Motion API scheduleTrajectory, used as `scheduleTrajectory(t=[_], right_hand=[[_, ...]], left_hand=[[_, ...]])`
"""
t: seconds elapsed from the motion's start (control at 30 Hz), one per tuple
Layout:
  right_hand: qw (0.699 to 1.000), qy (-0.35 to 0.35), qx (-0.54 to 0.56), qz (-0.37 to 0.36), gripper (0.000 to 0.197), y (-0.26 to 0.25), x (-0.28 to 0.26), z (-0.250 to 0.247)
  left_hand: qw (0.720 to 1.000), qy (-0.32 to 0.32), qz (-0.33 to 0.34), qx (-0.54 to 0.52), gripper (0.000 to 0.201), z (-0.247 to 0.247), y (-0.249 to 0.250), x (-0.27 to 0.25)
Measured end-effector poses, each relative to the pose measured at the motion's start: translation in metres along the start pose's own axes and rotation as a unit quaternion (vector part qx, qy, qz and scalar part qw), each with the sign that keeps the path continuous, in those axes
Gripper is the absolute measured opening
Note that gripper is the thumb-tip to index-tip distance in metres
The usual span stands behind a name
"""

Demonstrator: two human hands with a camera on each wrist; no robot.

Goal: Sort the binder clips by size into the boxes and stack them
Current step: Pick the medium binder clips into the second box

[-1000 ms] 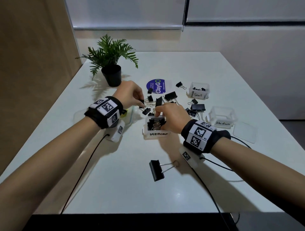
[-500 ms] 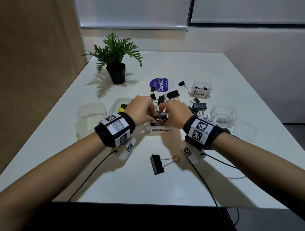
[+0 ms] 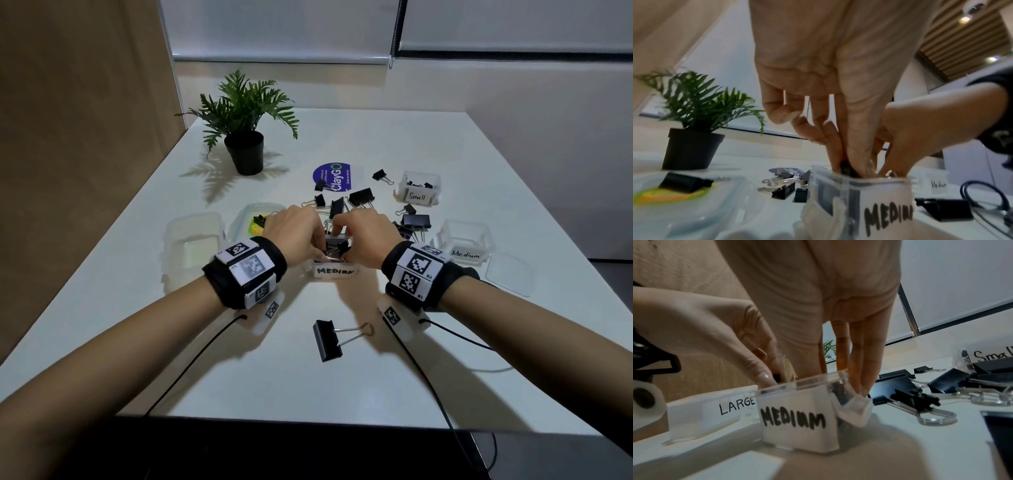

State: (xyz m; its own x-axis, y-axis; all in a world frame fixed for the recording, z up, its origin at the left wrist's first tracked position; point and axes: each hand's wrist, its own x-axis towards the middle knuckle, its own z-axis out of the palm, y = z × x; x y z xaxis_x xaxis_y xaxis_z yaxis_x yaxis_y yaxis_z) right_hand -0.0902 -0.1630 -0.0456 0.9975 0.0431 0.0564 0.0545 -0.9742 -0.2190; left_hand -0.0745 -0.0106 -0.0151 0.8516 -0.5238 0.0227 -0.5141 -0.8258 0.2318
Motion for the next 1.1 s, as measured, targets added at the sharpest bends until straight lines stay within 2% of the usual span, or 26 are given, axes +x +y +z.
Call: scheduleTrajectory(t=[0.1, 0.2, 0.37, 0.5, 0.57, 0.77, 1.1], right_hand=[[1.0, -0.003, 0.009, 0.006, 0.028, -0.002, -0.001, 0.0], [1.0, -0.001, 0.018, 0.009, 0.028, -0.001, -0.002, 0.0], [0.999, -0.03, 0.024, 0.025, 0.04, 0.001, -0.002, -0.007], [0.998, -0.056, 0.025, 0.025, 0.05, 0.002, 0.0, -0.013], [0.997, -0.067, 0.034, 0.022, 0.051, 0.002, 0.0, -0.017], [0.991, -0.099, 0.081, 0.03, 0.051, 0.008, 0.004, -0.024], [0.986, -0.103, 0.132, 0.017, 0.047, 0.016, 0.002, -0.021]], left_hand=[[0.999, 0.0, 0.0, 0.054, 0.01, 0.004, 0.006, 0.002], [0.998, 0.001, -0.01, 0.057, 0.004, 0.003, 0.01, 0.007], [0.998, -0.037, -0.022, -0.054, 0.013, 0.003, 0.0, 0.017], [0.988, -0.031, -0.027, -0.146, 0.036, 0.007, -0.008, 0.022], [0.982, -0.043, -0.023, -0.181, 0.039, 0.006, -0.01, 0.023], [0.985, -0.069, -0.032, -0.154, 0.04, 0.004, -0.006, 0.029], [0.981, -0.056, -0.033, -0.182, 0.04, 0.011, -0.012, 0.031]])
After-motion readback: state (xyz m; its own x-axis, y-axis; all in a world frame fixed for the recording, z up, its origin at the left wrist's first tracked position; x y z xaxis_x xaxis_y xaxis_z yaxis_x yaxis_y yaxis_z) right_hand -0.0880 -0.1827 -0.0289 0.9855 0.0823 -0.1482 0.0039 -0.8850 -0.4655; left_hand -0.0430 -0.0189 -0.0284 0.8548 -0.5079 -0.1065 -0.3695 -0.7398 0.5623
